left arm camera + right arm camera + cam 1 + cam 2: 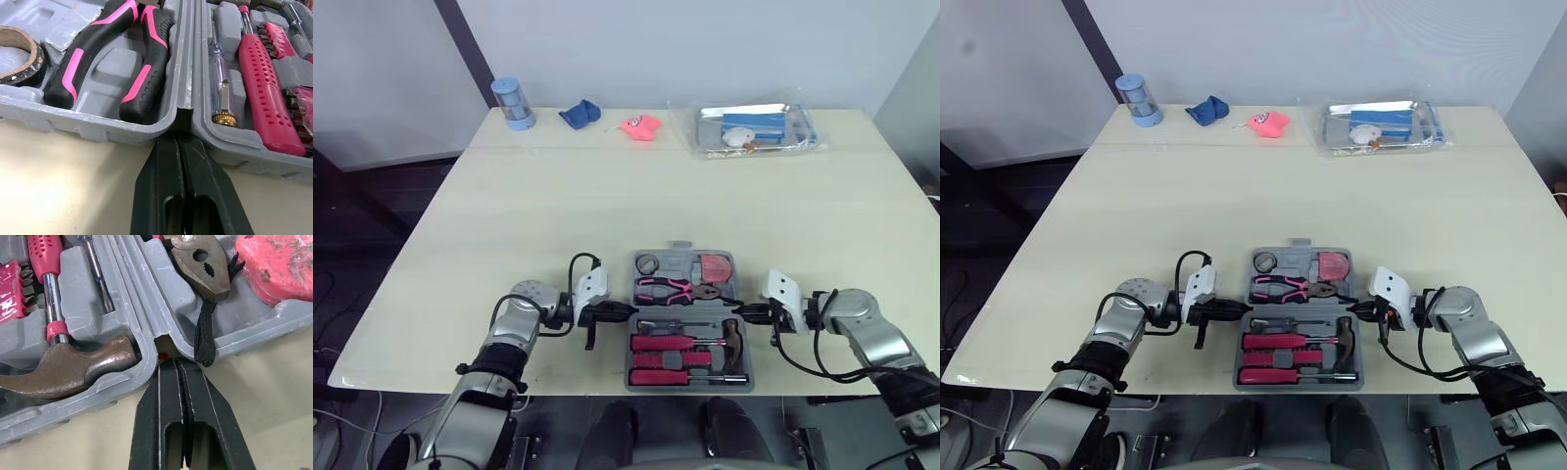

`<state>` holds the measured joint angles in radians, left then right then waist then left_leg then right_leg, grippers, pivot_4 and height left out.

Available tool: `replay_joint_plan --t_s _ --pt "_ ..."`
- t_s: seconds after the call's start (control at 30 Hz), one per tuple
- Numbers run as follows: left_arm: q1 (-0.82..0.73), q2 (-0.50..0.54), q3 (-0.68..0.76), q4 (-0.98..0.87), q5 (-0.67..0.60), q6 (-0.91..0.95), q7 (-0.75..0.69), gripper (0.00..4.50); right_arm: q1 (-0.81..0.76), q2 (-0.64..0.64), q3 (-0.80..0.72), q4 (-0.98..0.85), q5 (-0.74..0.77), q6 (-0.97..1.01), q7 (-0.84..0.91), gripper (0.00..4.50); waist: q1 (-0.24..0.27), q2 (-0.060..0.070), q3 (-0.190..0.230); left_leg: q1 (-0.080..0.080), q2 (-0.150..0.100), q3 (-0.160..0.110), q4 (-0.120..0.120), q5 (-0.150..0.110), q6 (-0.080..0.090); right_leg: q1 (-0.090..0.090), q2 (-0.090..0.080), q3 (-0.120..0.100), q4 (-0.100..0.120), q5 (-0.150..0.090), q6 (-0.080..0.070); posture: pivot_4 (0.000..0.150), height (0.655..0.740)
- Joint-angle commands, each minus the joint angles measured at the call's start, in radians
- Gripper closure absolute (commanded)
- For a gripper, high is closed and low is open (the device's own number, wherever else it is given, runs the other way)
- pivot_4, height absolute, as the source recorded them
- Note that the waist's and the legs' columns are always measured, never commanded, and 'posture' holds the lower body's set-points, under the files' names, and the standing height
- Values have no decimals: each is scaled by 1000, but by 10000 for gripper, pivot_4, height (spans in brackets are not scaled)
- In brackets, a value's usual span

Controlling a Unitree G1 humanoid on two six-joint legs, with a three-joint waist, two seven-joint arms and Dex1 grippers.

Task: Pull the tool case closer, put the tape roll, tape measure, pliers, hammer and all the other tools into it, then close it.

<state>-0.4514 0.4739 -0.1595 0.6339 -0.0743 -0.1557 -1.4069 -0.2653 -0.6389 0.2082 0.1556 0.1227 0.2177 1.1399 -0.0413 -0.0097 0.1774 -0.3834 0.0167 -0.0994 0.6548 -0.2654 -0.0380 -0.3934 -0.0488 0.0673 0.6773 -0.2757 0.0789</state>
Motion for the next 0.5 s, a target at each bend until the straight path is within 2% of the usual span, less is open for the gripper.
replay_joint_plan --t_s 0.03,0.27,0.5 --pt "16 -18 -53 1 15 -2 -19 44526 10 4 2 -50 21 -8 16 45000 0 0 0 0 0 0 0 0 0 0 0 0 0 0 0 1500 7400" --pt "23 6 -29 -21 4 -11 -6 44526 -1 -17 -32 -5 4 -43 -14 45000 0 0 0 0 0 0 0 0 0 0 0 0 0 0 0 1500 7400" --pt "80 96 46 -180 -77 26 -6 44526 -45 -58 -123 85 45 -11 -29 45000 -5 0 0 0 0 0 0 0 0 0 0 0 0 0 0 1500 7400"
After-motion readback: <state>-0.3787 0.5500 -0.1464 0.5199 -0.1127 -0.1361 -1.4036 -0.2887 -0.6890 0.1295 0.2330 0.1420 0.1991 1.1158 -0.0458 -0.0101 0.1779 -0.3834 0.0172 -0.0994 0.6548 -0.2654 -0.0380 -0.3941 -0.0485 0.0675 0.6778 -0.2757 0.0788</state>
